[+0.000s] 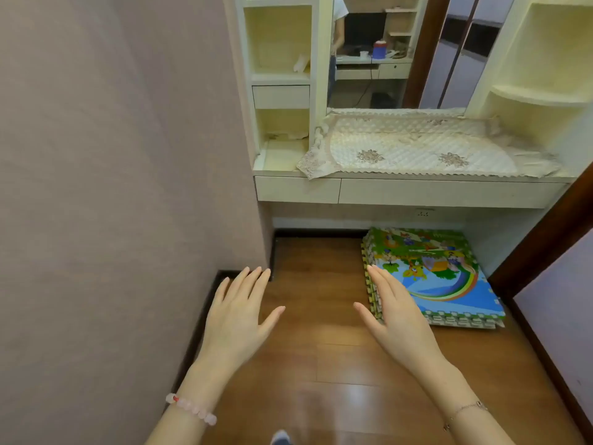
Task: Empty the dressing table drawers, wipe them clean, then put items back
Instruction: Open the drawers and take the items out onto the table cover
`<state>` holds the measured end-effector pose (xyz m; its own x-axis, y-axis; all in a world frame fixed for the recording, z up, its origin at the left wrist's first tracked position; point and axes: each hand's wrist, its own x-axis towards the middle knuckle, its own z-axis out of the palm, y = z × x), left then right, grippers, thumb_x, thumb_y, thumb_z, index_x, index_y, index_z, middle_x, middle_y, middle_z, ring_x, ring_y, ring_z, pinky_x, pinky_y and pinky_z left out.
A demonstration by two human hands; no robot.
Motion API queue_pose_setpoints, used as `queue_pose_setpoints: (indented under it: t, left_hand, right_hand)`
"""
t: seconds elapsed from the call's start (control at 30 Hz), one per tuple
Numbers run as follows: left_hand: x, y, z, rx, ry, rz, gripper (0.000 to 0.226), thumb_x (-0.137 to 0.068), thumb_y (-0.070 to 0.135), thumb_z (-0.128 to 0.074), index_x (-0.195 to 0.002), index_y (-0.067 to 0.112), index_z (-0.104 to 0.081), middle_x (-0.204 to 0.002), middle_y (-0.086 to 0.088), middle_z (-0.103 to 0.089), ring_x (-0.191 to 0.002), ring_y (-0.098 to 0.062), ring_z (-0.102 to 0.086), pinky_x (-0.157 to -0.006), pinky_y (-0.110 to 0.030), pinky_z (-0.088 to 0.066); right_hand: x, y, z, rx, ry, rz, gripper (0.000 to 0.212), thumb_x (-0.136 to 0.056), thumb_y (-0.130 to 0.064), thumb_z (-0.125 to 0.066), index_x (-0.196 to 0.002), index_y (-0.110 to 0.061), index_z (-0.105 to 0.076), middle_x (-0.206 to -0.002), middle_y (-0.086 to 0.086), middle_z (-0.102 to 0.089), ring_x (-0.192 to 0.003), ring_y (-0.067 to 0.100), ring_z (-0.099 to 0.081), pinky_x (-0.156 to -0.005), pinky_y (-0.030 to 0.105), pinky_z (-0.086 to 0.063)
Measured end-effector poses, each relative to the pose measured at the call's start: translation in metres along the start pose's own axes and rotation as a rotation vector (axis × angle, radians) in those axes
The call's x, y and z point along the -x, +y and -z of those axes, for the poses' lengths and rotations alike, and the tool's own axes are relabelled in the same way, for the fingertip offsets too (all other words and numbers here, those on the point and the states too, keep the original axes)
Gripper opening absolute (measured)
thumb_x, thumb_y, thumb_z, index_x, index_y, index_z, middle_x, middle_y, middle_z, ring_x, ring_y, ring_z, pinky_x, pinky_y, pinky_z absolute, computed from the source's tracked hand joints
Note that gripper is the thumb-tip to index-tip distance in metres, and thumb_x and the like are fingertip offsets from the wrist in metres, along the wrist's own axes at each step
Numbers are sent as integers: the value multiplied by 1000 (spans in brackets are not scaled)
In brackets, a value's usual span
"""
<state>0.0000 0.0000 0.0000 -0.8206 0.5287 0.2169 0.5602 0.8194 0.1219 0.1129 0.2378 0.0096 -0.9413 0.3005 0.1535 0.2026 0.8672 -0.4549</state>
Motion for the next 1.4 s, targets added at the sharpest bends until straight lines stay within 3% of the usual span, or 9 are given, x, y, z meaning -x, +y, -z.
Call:
queue_pose_setpoints:
  t: [0.27,0.53,0.7,0.83,0.97,1.4]
  left_hand:
    - [-104,-23,-32,8,53,-50,67,-87,59,-30,-136,16,-48,-137,-1,-52,-131,-20,-44,-107,-41,-31]
    - [-249,-63,-53,-12,-6,-54,67,-87,59,-30,-133,15,-51,-134,-2,-56,-127,-20,-48,-104,-43,-36]
    - [-327,-82,-63,-17,-25,-66,66,-87,57,-31,-131,14,-54,-131,-2,-58,-126,-21,-50,-102,-44,-38]
    - [-380,-90,-74,4,-37,-52,67,-88,59,-29,-134,15,-51,-135,-1,-55,-129,-20,-47,-106,-44,-33]
    - [-428,-94,-89,-2,-70,-66,68,-89,59,-26,-136,15,-48,-137,-2,-52,-129,-21,-46,-107,-43,-30]
    - [-548,-92,-143,3,-110,119,79,-90,65,-8,-138,14,-46,-141,-2,-48,-133,-20,-42,-109,-43,-31]
  right_hand:
    - [-98,19,-22,3,4,-18,66,-92,-44,-47,-148,-23,-18,-153,-8,-20,-142,8,-14,-117,29,-18]
    - [-245,27,-38,8,-10,-49,66,-92,-44,-47,-147,-24,-16,-153,-9,-20,-142,7,-14,-116,26,-17]
    - [-324,30,-43,-1,-3,-50,66,-92,-44,-48,-147,-22,-19,-152,-8,-23,-141,8,-17,-116,33,-22]
    - [-376,41,-49,10,5,-55,67,-90,-51,-40,-147,-21,-21,-152,-5,-25,-141,10,-19,-116,28,-18]
    - [-429,54,-55,6,-19,-57,65,-93,-44,-46,-147,-20,-19,-153,-5,-23,-142,9,-17,-116,28,-17]
    - [-587,115,-80,-36,-163,78,65,-93,-41,-45,-147,-23,-15,-154,-6,-20,-141,9,-16,-113,21,-11]
